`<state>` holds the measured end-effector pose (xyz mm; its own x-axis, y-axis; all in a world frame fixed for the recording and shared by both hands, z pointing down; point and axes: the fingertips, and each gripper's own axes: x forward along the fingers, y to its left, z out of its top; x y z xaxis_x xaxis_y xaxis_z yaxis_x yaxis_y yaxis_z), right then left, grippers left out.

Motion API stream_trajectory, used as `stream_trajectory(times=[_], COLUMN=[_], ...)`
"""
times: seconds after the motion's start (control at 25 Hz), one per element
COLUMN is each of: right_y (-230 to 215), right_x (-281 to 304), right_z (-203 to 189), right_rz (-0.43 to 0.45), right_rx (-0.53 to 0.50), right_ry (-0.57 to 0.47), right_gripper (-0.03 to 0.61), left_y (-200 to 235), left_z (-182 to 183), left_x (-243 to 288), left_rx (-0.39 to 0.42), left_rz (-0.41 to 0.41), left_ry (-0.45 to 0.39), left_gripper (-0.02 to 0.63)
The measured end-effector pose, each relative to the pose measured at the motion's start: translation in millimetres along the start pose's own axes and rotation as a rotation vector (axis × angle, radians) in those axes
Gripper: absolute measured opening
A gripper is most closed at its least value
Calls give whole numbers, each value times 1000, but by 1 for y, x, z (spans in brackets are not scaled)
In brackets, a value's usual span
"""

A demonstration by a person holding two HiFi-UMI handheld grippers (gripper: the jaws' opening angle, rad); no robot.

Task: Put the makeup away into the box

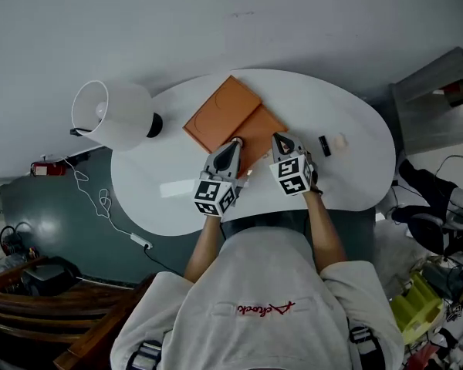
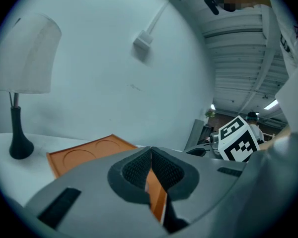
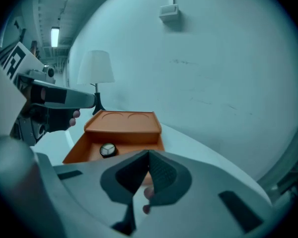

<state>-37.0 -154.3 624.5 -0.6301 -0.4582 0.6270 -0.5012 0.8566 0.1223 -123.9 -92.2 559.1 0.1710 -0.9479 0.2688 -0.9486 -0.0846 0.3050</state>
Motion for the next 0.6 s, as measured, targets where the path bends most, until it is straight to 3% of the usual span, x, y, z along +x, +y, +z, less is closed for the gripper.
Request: stream_trajectory(times=[0.36,0.6], right_y=[-90,-120], right_x=[-71,-110], right_z=[-80,-126], right_rz=[-212,-301], right_rx=[193,306], right_ry=[53,77], right_gripper=[20,20], left_y=[-103,-160], left_z=[-14,-30], left_x=[64,89], left_rx=[66,97], left_rz=[-238,-356], left_ry=[70,121], left_gripper=[11,11])
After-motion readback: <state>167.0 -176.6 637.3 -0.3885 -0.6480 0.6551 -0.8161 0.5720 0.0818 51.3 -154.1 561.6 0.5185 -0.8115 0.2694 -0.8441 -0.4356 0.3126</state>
